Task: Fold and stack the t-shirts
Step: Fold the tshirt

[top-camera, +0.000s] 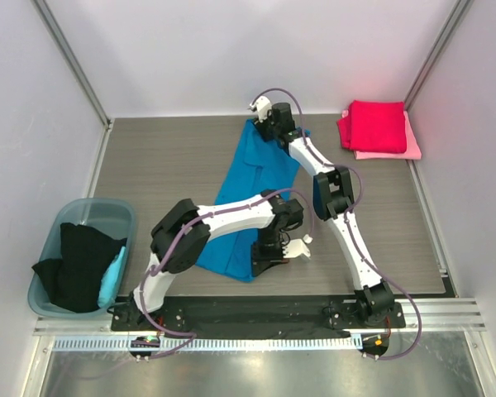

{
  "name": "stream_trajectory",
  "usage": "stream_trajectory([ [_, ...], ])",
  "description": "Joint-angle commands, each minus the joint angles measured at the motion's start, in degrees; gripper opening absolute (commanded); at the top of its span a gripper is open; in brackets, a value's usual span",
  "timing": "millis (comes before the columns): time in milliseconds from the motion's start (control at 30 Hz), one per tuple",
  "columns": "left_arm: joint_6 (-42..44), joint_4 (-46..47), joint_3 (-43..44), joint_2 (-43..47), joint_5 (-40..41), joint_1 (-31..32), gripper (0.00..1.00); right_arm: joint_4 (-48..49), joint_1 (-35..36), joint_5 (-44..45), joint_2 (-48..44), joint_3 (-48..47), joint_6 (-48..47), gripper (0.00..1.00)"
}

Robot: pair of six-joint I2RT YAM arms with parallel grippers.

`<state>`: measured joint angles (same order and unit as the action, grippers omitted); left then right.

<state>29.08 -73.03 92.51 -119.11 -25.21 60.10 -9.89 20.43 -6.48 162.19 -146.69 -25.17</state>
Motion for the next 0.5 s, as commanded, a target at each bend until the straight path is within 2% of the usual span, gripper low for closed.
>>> stream_trajectory([
  [0, 1.06, -0.62, 3.99, -3.23, -4.76, 0.64, 0.00, 8.82, 0.14, -2.57, 2.69, -2.19, 2.84, 0.50],
  [100, 1.07, 0.35, 7.33, -6.39, -5.11, 0.64, 0.00, 12.17, 0.23, -4.94, 4.18, -4.56, 4.69, 0.52],
  [200, 1.68, 1.58, 11.37, -8.42, -6.25, 0.64, 0.06, 16.12, 0.32, -8.45, 4.80, -4.74, 6.71, 0.53],
  [333, -0.43, 3.86, 16.73, -8.51, -7.66, 0.64, 0.30, 19.55, 0.14, -7.33, 4.02, -7.47, 10.13, 0.59],
  [467, -4.81, 7.73, 17.44, -3.42, -9.06, 0.55, 0.36, 17.90, -0.56, -3.82, -4.23, -5.29, 12.33, 0.65],
])
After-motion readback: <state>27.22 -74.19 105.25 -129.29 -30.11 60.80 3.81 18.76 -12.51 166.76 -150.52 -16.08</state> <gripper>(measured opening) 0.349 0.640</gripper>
